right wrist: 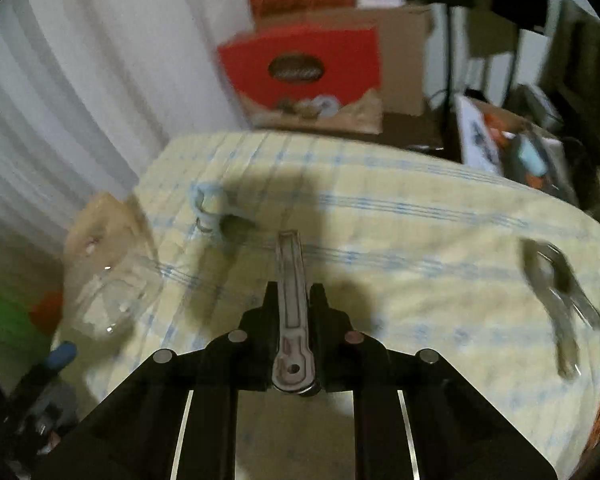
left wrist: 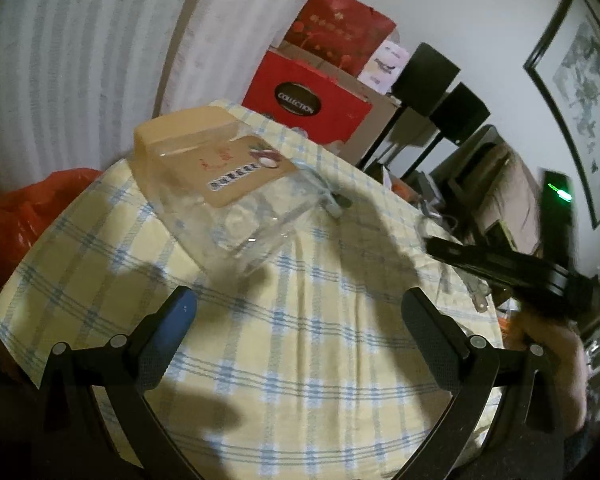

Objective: Organize objects
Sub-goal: 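Lower the left gripper over the metal clothespin on the tablecloth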

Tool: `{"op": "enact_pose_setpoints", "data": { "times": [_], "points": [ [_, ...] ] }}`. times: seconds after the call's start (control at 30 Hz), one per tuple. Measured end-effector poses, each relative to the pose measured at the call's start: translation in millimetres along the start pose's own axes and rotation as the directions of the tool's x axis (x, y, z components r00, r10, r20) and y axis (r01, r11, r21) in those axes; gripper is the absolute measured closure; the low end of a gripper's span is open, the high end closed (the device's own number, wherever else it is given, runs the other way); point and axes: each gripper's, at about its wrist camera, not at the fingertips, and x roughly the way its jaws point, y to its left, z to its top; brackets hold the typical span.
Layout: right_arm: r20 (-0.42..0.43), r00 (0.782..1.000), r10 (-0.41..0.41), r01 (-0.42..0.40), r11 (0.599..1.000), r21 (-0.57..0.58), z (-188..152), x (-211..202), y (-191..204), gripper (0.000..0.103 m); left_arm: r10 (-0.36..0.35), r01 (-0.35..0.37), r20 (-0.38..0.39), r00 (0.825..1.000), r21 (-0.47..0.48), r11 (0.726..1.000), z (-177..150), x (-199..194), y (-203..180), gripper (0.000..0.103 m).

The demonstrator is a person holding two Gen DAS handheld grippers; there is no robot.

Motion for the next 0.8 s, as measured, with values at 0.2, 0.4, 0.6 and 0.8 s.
{"op": "enact_pose_setpoints", "data": {
  "times": [0.2, 0.4, 0.6, 0.8],
  "points": [
    [0.149, 0.987, -0.054, 0.022, 0.977, 0.211, -55.3, -81.6, -54.8, 0.089, -0.069, 0.069, -0.001, 0.998, 0.146, 0.987, -4.0, -9.0, -41.9, 0.001],
    [0.171, 0.970, -0.175, 0.118, 0.947, 0.299, -104.9, -110.8, -86.3, 0.089, -0.044, 0.059, -0.114, 0.993, 0.130, 0.990, -8.5, 3.3, -83.9, 0.001],
    [0.210, 0.946, -0.248, 0.159, 0.917, 0.366, -111.3, -138.3, -116.3, 0.089, -0.242, 0.195, -0.241, 0.940, -0.201, 0.960, -0.7, 17.2, -127.5, 0.001],
    [0.274, 0.939, -0.206, 0.057, 0.883, 0.466, -130.9, -160.7, -155.4, 0.089, -0.056, 0.077, -0.315, 0.948, 0.055, 0.996, 15.4, 90.3, -249.2, 0.001]
  ]
}}
